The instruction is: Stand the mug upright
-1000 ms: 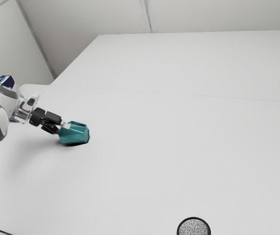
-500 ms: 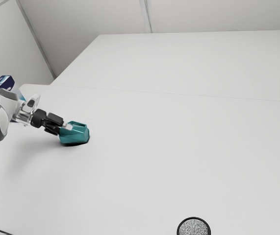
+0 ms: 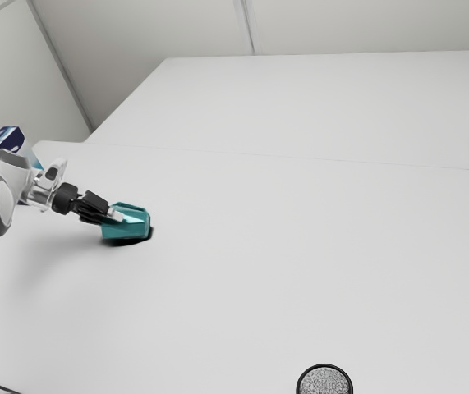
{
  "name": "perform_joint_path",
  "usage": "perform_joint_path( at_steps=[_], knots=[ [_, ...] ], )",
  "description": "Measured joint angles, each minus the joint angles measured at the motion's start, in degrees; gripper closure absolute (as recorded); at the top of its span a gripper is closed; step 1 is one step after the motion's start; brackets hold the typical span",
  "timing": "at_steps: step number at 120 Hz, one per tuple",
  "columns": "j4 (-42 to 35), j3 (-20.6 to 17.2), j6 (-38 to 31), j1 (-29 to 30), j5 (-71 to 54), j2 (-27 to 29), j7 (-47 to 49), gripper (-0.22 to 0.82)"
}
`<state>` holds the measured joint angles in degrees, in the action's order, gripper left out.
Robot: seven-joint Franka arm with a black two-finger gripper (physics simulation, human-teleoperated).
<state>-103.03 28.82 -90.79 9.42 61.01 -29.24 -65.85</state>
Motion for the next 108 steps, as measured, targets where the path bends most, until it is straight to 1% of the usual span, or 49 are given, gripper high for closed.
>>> perform_joint_path(
  at_steps=[20, 35, 54, 88, 97, 108],
  knots=[
    [0.08, 0.0, 0.26, -0.04, 0.25, 0.25, -0.09, 0.67],
    [0.09, 0.0, 0.38, -0.38, 0.31, 0.93, -0.15, 0.73],
    [0.08, 0.0, 0.19, -1.1, 0.07, 2.82, -0.33, 0.76],
    [-1.41, -0.71, -1.91, -4.67, -1.92, 10.11, -0.46, 0.78],
    [-2.42, -1.94, -3.57, -5.95, -3.96, 12.52, -0.34, 0.78],
    [-2.85, -4.61, -6.29, -7.64, -9.61, 16.07, 0.15, 0.79]
  ],
)
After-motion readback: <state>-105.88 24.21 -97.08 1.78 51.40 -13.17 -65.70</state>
